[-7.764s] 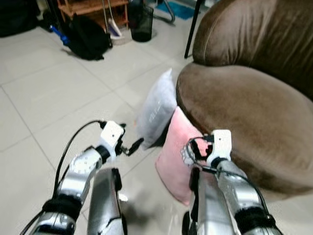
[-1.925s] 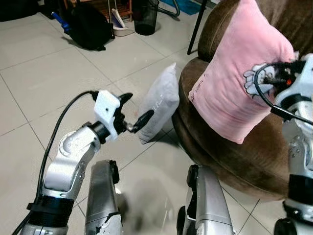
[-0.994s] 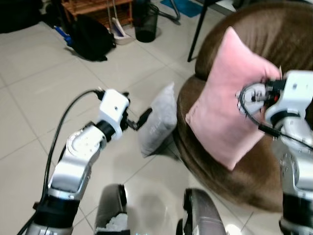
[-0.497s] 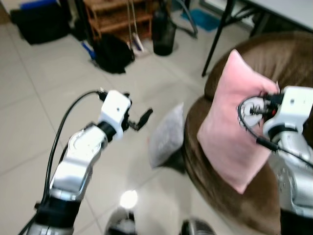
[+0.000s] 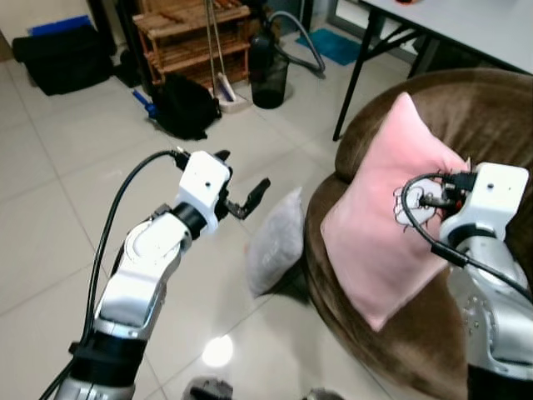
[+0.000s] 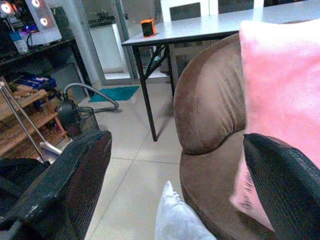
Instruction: Move the pillow to the sofa from floor
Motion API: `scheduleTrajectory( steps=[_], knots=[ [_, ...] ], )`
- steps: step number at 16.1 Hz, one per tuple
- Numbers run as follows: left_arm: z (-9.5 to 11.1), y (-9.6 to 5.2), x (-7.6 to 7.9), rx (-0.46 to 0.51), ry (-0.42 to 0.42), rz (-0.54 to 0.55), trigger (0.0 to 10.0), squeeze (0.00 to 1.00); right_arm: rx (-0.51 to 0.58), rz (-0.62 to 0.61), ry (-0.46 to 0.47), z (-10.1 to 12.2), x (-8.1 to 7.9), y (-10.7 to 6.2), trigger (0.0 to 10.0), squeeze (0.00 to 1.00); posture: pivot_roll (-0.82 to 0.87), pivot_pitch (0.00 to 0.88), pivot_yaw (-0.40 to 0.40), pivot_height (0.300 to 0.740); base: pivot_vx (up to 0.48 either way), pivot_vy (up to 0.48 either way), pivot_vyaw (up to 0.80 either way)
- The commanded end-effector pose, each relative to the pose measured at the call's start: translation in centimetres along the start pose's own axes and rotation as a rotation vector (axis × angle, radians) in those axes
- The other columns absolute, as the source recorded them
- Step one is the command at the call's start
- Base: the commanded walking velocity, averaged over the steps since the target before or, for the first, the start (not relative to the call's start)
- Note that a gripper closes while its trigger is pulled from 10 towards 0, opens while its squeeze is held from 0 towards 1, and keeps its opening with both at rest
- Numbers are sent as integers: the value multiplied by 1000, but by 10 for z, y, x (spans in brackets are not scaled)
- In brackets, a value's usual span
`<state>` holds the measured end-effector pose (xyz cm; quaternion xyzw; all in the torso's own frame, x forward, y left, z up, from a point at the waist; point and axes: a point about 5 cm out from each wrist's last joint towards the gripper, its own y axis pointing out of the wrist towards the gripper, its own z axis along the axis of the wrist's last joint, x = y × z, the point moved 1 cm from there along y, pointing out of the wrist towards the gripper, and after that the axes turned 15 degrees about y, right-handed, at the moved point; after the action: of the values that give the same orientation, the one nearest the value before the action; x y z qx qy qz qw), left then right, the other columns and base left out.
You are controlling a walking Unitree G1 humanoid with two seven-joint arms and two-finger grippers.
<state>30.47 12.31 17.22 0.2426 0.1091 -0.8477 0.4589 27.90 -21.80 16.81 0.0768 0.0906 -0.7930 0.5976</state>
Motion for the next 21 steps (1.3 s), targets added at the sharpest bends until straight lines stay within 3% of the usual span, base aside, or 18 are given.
scheduleTrajectory(
  steps=[1,5,15,18,21],
  knots=[
    [2,2,0,11,-2,-12,10000,0,65,-25,0,15,5,-3,10000,0,49,55,-14,740,304,0,-800],
    [3,3,3,23,-8,-49,10000,0,58,-67,-3,13,14,-7,10000,0,46,62,-1,740,335,0,-800],
    [2,1,4,21,1,-88,10000,0,43,-46,9,10,13,-7,10000,0,55,85,4,740,368,0,-777],
    [0,0,3,9,14,-94,10000,0,36,56,22,15,1,-3,10000,0,57,96,1,740,331,0,0],
    [-3,-8,11,-3,28,-177,10000,0,34,74,41,19,2,1,10000,0,69,113,-4,740,0,0,0]
  ],
)
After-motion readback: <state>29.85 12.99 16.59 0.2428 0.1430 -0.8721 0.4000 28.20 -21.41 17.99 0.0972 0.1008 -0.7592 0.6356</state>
